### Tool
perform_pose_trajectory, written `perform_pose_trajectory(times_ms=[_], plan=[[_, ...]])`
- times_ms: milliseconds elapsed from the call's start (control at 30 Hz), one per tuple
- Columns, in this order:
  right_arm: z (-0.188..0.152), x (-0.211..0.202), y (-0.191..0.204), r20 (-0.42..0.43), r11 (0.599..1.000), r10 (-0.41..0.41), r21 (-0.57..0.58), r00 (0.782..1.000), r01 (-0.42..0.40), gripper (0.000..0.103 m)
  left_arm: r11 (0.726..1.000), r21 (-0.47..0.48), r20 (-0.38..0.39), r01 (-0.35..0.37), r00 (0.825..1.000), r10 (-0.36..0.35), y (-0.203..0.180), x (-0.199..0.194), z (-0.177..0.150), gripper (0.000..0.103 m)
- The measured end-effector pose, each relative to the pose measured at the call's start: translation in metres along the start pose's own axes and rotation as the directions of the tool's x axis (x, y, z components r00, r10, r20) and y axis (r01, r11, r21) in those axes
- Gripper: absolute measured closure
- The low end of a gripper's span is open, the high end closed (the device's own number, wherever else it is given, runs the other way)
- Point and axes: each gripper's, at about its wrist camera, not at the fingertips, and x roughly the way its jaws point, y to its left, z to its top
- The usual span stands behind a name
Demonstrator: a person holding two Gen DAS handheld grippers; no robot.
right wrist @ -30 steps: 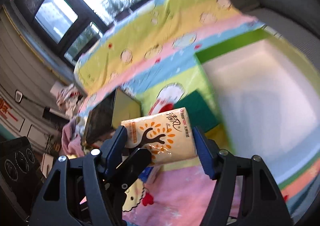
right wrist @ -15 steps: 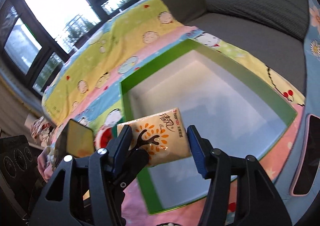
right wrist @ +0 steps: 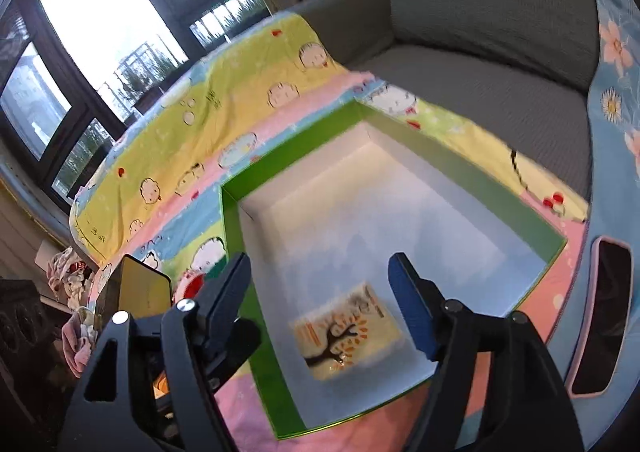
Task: Organize soft objects
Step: 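Carry the tissue pack over the green box and open the right gripper, then move the right gripper to the blue tissue pack on the quilt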
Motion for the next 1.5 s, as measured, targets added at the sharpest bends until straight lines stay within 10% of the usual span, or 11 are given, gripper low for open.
perform_pose_trajectory(times_ms=[300, 700, 1100, 1233, 1500], plan=[[-0.004, -0.015, 0.042, 0.022, 0.985, 0.146, -0.100, 0.989, -0.143, 0.014, 0.984, -0.117, 0.098, -0.136, 0.984, 0.148, 0.050, -0.074, -0.011, 0.025], [-0.055, 0.014, 0.145, -0.225, 0.852, 0.358, -0.319, 0.906, -0.416, 0.003, 0.878, -0.358, 0.054, -0.318, 0.932, 0.360, 0.137, -0.115, -0.070, 0.024], [-0.091, 0.062, 0.171, -0.383, 0.835, 0.304, -0.334, 0.872, -0.438, 0.005, 0.769, -0.536, -0.031, -0.348, 0.918, 0.394, 0.188, -0.113, -0.117, 0.024], [-0.099, 0.077, 0.172, -0.442, 0.847, 0.258, -0.324, 0.859, -0.421, 0.024, 0.758, -0.552, -0.048, -0.346, 0.921, 0.386, 0.193, -0.110, -0.122, 0.024], [-0.108, 0.104, 0.179, -0.470, 0.848, 0.170, -0.377, 0.866, -0.372, 0.029, 0.788, -0.540, -0.061, -0.295, 0.948, 0.313, 0.188, -0.100, -0.127, 0.024]])
